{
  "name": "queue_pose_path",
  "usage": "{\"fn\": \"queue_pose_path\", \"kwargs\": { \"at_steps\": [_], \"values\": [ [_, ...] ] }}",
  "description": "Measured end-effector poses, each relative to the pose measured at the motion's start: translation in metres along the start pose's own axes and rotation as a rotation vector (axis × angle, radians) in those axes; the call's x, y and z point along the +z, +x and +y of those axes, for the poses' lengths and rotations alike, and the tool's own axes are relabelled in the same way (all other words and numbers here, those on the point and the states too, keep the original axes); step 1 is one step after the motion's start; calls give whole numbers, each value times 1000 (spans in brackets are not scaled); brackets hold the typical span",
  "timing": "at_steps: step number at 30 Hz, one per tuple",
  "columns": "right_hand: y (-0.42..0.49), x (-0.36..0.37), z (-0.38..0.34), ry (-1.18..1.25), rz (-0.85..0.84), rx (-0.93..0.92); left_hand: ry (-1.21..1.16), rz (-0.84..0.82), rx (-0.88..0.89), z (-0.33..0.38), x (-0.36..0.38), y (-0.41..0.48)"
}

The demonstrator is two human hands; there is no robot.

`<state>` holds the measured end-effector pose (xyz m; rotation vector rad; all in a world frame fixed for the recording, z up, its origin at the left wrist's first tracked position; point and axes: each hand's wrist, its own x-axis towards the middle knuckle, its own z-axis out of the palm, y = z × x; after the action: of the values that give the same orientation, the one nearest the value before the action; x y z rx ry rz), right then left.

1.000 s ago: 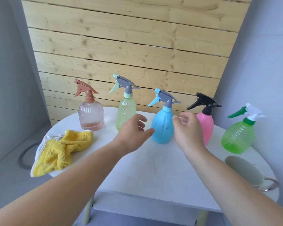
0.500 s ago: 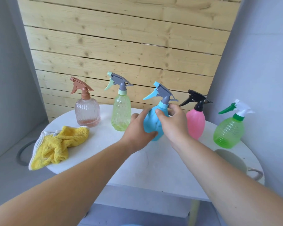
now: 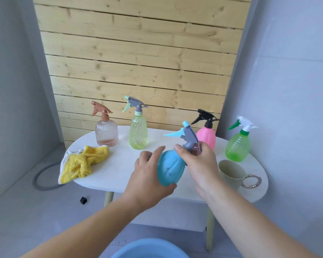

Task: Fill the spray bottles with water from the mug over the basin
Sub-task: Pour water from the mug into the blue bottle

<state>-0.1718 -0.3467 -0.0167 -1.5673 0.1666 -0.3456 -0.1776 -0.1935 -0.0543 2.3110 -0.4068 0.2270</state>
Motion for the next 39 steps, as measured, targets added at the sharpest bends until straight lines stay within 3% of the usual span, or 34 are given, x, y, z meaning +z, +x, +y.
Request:
{"fn": "queue_pose_path", "kwargs": {
  "at_steps": [6,11,16,20,24,26,32,35,39],
  "values": [
    [-32,-22,1,18,-17,111,77,-117,-28,21,-27,-40],
    [-56,-38,0,195,-215,230,-229,-294,-182,26,-46,-67],
    [-70,-43,4,96,-296,226,-465,-465,-308,24,-55,-88],
    [-72,-45,7,138,-269,228,-387,-466,-327,21,-52,-91],
    [-70,-51,4,240,-291,261,-910,-495,-604,20,-52,-91],
    [-70,-52,4,245,-290,256,-995,-480,-669,17,-49,-92],
    [-68,-52,9,219,-183,236,-989,-349,-574,16,-33,-91],
    [-65,-54,9,232,-154,243,-942,-398,-546,17,-32,-92],
    [-64,-55,10,298,-189,259,-1075,-560,-734,7,-36,-88]
  ]
}}
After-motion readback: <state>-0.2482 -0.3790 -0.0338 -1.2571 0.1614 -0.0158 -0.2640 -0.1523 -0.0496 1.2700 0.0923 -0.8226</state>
